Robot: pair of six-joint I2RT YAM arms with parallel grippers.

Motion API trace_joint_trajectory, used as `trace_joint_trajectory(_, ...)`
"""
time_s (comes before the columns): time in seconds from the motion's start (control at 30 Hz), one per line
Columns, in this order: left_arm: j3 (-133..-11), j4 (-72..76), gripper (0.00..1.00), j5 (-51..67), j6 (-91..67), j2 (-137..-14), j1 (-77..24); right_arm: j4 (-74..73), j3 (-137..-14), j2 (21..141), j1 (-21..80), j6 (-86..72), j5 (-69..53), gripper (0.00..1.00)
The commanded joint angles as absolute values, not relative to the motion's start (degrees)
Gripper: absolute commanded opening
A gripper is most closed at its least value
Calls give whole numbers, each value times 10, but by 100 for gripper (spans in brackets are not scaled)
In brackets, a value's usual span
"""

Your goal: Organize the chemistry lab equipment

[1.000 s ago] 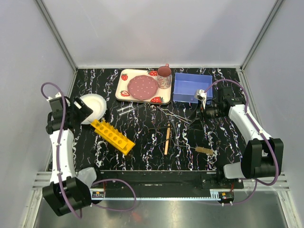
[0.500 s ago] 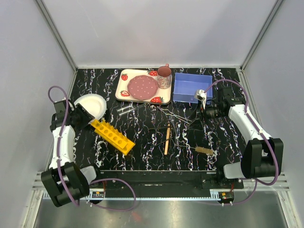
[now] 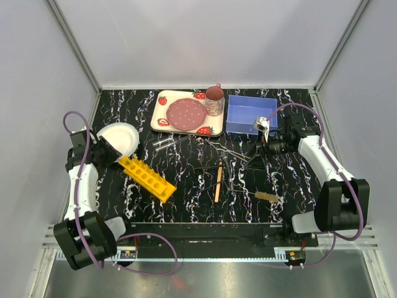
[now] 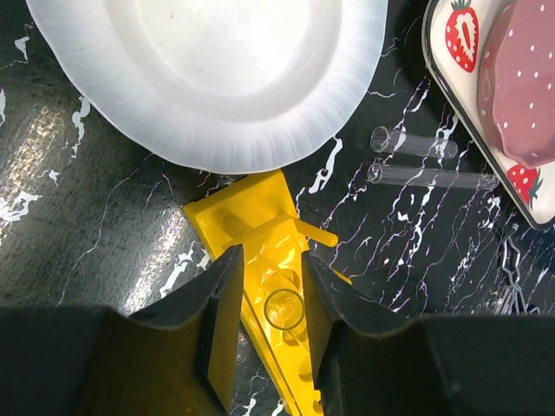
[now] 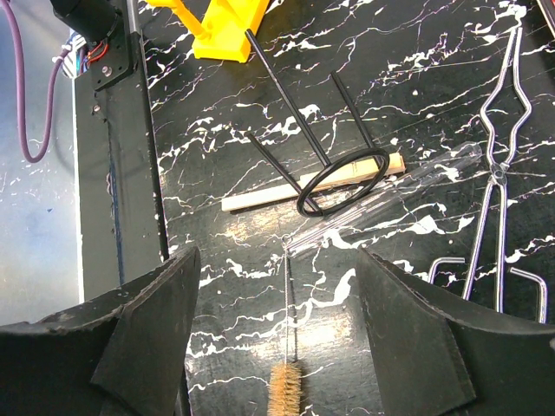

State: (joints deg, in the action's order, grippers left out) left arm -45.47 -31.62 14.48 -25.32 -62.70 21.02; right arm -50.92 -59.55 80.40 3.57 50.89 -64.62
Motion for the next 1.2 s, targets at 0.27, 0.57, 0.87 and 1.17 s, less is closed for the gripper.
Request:
trace_joint_trajectory(0.27, -473, -325, 22, 147, -236, -598, 214, -518, -619, 806, 32, 526, -664, 78)
trace_joint_trajectory(0.57, -491, -344, 16, 134, -221, -584, 214, -519, -621, 808, 32, 526, -664, 78)
trace_joint_trajectory(0.87, -514, -363, 15, 114, -195, -591, 207, -521, -620, 810, 32, 528, -666, 78)
trace_joint_trajectory(1.17, -534, -374, 15, 47, -168, -610, 158, -526, -622, 814, 32, 532, -666, 79)
